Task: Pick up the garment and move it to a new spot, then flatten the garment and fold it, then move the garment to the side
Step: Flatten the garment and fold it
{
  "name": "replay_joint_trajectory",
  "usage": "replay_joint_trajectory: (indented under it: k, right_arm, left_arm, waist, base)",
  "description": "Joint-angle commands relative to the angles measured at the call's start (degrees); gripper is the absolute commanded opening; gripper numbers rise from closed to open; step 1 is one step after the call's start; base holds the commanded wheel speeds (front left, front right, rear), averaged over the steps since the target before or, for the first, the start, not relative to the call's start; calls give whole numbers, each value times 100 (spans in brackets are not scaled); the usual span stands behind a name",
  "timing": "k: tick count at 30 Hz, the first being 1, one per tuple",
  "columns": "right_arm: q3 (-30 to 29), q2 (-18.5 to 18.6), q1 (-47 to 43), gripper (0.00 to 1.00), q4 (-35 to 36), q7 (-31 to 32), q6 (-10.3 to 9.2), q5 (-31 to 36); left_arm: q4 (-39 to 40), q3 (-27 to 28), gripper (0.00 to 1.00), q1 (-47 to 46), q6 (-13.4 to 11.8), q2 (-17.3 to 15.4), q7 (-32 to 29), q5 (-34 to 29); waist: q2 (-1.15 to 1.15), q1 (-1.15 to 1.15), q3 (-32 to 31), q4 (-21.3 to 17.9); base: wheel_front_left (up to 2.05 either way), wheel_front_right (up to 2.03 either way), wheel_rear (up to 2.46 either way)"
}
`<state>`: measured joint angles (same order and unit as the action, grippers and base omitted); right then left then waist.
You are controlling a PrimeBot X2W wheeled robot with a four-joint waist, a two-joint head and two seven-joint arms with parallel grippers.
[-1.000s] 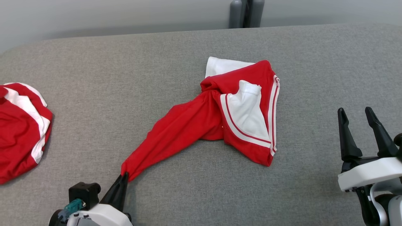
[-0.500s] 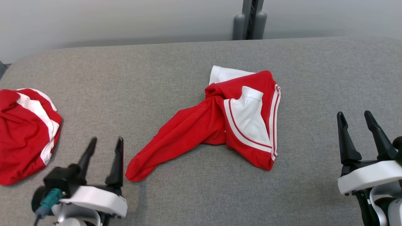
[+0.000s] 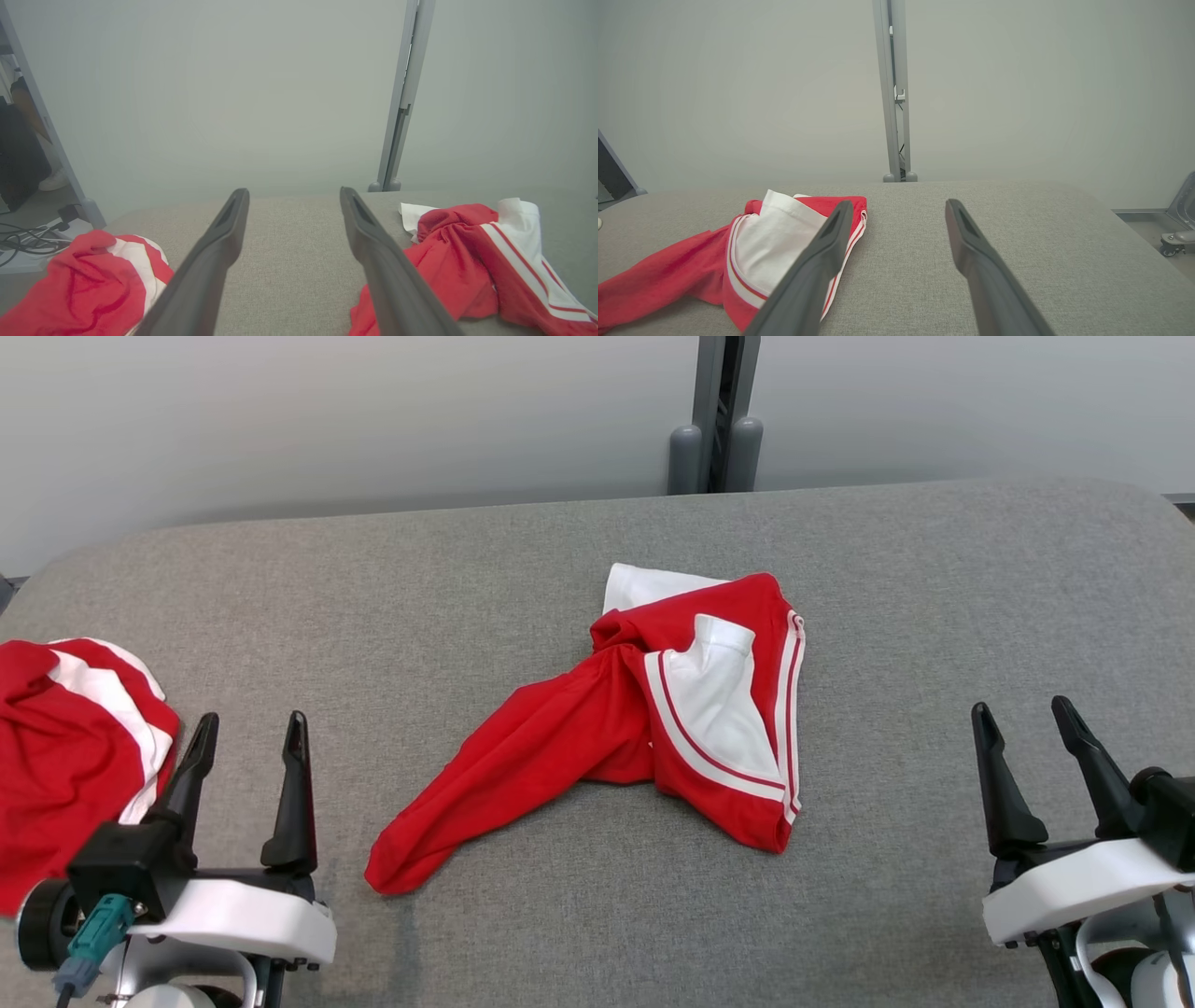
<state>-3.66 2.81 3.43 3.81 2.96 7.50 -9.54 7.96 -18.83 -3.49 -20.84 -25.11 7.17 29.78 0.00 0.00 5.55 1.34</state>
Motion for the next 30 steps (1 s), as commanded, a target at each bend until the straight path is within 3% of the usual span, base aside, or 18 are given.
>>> replay_joint_trajectory:
  k: [1,14,18,23,27,30]
  right_arm:
    - [-7,26,-35,100,41,13,-2,-3]
    - [-30,26,-6,100,99,37,-2,-54]
    - [27,26,121,100,129,32,-2,-50]
    - [203,26,241,100,39,8,-2,-79]
    - [328,24,331,100,-52,-59,-2,-121]
    - [372,26,366,100,-137,-105,-2,-152]
  left_arm:
    - [19,-3,100,72,-45,-14,-3,17]
    - [73,-5,100,-86,0,9,-13,103]
    - [-212,-166,100,-876,419,46,-262,232]
    - [-1184,-509,100,-1696,1098,188,-1018,680]
    - [-2005,-807,100,-2002,1629,336,-1544,1026]
    - [-2538,-962,100,-2146,1886,429,-1761,1160]
  waist:
    - [0,0,2,-9]
    - [0,0,83,10]
    - [0,0,304,-21]
    - [0,0,512,-226]
    - [0,0,639,-435]
    - [0,0,727,-576]
  base:
    - [0,0,0]
    - [0,0,0]
    - [0,0,0]
    - [0,0,0]
    - [0,0,0]
    - [0,0,0]
